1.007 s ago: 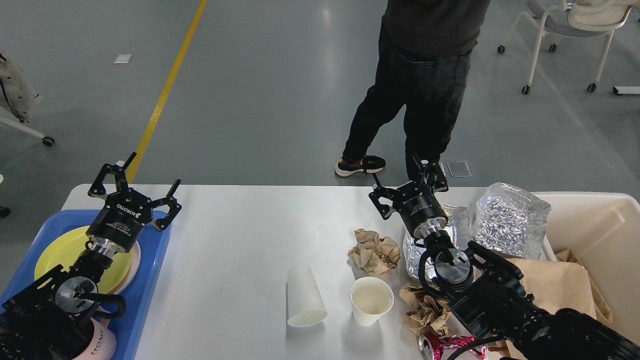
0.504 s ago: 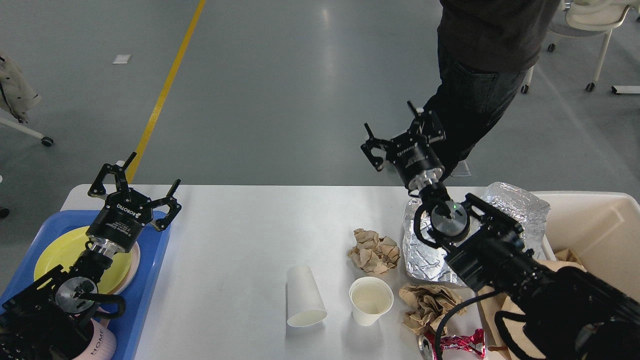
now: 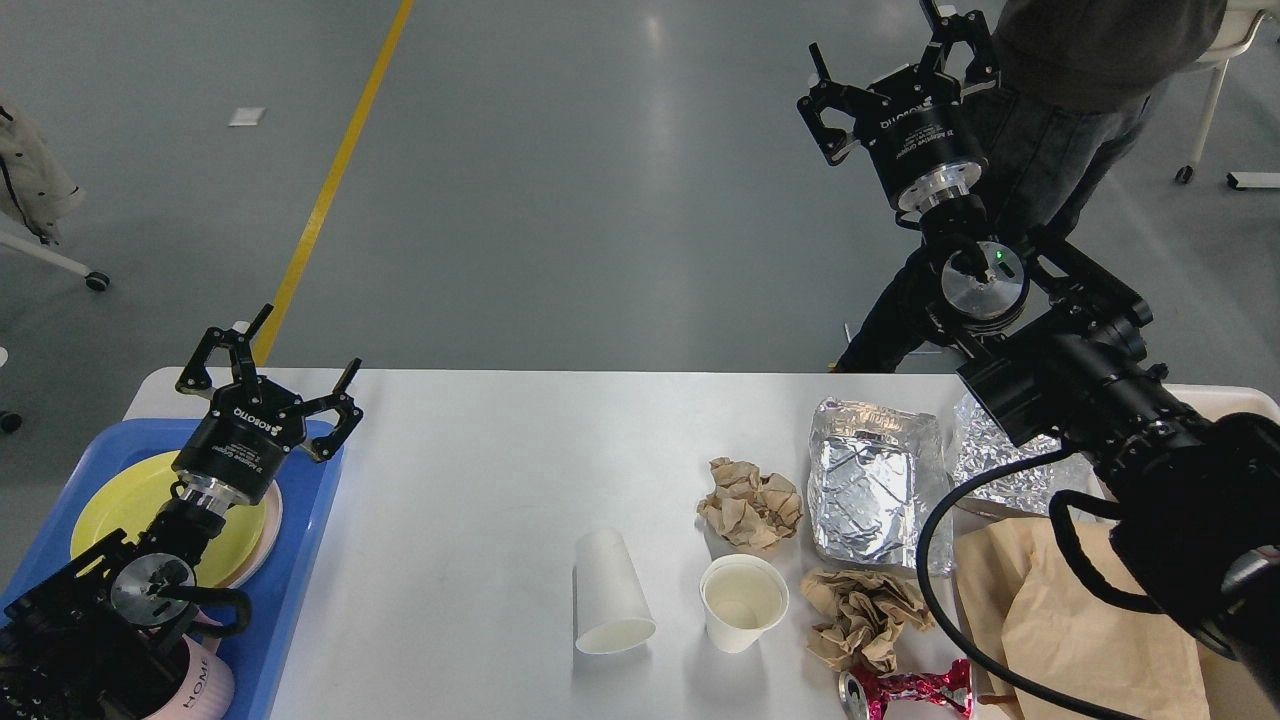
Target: Tidy desktop
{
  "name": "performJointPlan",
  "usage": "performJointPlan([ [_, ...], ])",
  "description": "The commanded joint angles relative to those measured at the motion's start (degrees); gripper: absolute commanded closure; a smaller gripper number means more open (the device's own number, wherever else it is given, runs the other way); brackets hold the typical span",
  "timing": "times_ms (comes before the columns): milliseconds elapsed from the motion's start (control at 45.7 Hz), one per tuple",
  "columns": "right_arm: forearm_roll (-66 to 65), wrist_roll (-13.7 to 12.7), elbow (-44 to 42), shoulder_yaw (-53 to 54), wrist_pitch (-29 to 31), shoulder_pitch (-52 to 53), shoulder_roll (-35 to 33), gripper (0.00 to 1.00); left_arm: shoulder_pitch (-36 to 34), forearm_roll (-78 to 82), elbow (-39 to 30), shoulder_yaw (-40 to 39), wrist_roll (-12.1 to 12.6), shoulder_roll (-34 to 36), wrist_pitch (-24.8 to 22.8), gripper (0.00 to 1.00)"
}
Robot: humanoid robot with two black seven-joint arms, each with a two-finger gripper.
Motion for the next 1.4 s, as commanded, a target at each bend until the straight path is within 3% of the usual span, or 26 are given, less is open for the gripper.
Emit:
performJointPlan([
  [0, 0.07, -0.04, -0.18, 3.06, 0.01, -1.23, 0.35, 0.00, 0.00, -0.04, 0.00, 0.00, -0.01, 0.01, 0.00, 0.00],
  [591, -0.11, 0.05, -0.09, 2.36, -1.66, -7.12, -1.75, 0.00, 0.00, -0.04, 0.00, 0.00, -0.01, -0.08, 0.00, 0.00],
  [701, -1.95, -1.35, 0.70, -0.88, -1.92, -6.07, -4.20, 0.00, 0.00, -0.04, 0.00, 0.00, -0.01, -0.08, 0.00, 0.00],
  [788, -5.19, -4.95, 2.28, -10.54, -1.92, -1.51, -8.43, 0.00, 0.00, -0.04, 0.00, 0.00, -0.01, 0.01, 0.00, 0.00],
  [920, -10.73, -13.21, 6.40, -32.32, -0.08, 5.79, -12.55, 0.00, 0.00, -0.04, 0.00, 0.00, -0.01, 0.01, 0.00, 0.00],
  [985, -15.64, -15.24, 9.83, -44.01, 2.11, 10.88, -17.56, 0.00, 0.00, -0.04, 0.00, 0.00, -0.01, 0.01, 0.00, 0.00],
  [1117, -27.69, -15.51, 19.32, -64.42, 2.56, 22.39, -22.40, 0.00, 0.00, -0.04, 0.00, 0.00, -0.01, 0.01, 0.00, 0.00],
  [1204, -32.26, -15.86, 28.28, -73.74, 3.79, 32.32, -30.30, 0.00, 0.00, -0.04, 0.00, 0.00, -0.01, 0.01, 0.00, 0.00],
  [1379, -49.66, -15.68, 38.47, -85.88, 14.05, 49.55, -31.98, 0.00, 0.00, -0.04, 0.00, 0.00, -0.01, 0.01, 0.00, 0.00],
])
